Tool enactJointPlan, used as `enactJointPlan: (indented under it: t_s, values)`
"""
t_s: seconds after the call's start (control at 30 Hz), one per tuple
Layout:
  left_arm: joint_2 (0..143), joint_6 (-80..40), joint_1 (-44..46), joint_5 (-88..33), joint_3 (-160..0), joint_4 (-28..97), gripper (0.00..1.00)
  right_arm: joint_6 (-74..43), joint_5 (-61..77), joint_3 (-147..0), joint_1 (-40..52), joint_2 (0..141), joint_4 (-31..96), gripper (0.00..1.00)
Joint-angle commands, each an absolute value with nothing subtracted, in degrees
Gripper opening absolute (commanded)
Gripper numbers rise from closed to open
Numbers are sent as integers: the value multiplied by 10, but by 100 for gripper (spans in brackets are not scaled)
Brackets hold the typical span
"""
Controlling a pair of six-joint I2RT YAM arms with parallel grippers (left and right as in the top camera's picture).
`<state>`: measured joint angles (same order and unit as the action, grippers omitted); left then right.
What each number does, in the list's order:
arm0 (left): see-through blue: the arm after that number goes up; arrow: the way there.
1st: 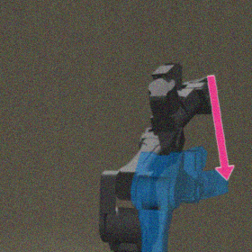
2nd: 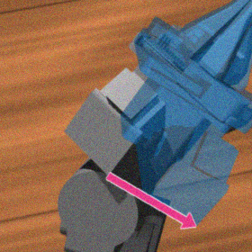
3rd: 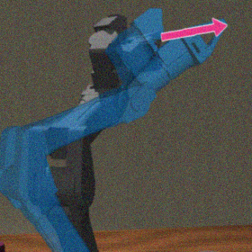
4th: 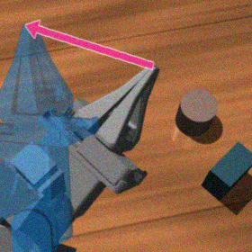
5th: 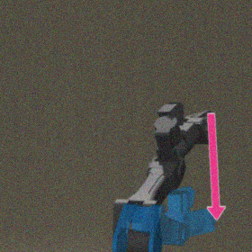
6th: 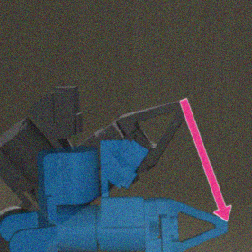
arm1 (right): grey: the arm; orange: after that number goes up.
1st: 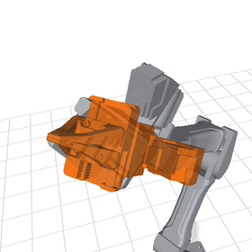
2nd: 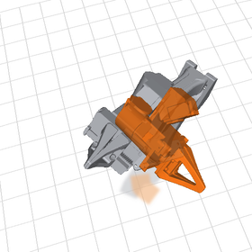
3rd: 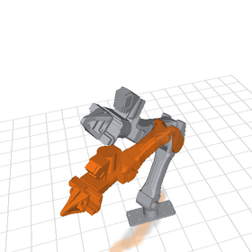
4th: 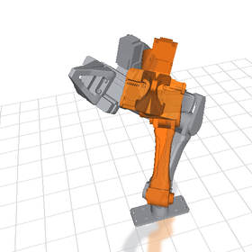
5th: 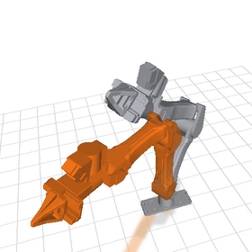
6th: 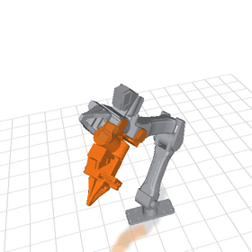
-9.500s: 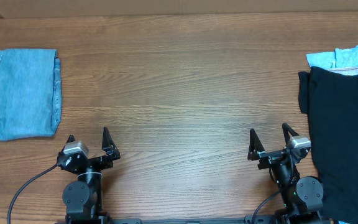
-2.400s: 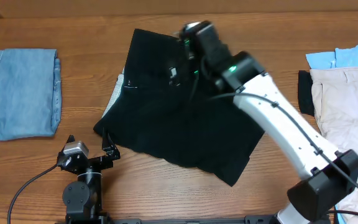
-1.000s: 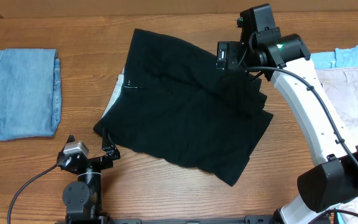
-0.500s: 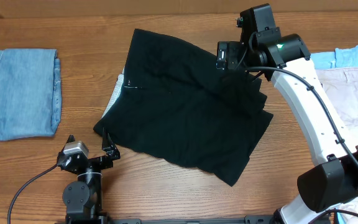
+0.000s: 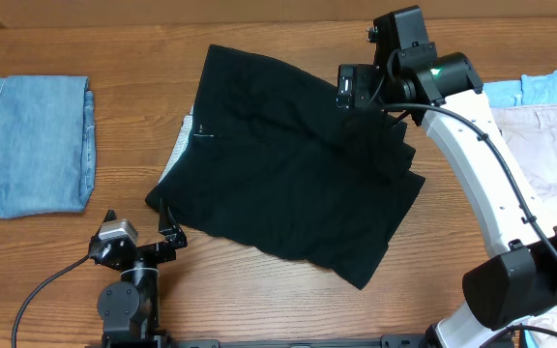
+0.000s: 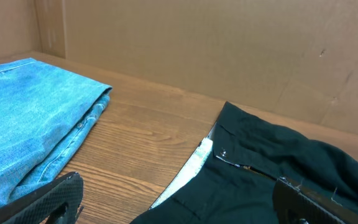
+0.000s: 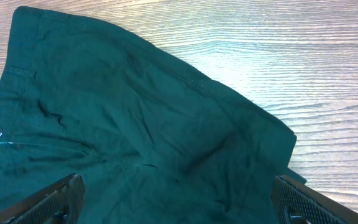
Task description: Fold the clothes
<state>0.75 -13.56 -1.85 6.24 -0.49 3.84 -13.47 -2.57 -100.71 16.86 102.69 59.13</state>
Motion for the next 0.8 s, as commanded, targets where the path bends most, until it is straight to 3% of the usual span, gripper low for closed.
enactJointPlan:
  t_s: [0.0, 0.67, 0.77]
  values:
    - [3, -135, -15, 64, -3, 38, 100, -138, -29, -1013, 166, 1020, 588, 100]
    - [3, -129, -15, 78, -3, 4, 100, -138, -29, -1013, 166, 1020, 588, 100]
    - [3, -122, -15, -47, -15, -44, 100, -138, -29, -1013, 166, 1020, 588, 100]
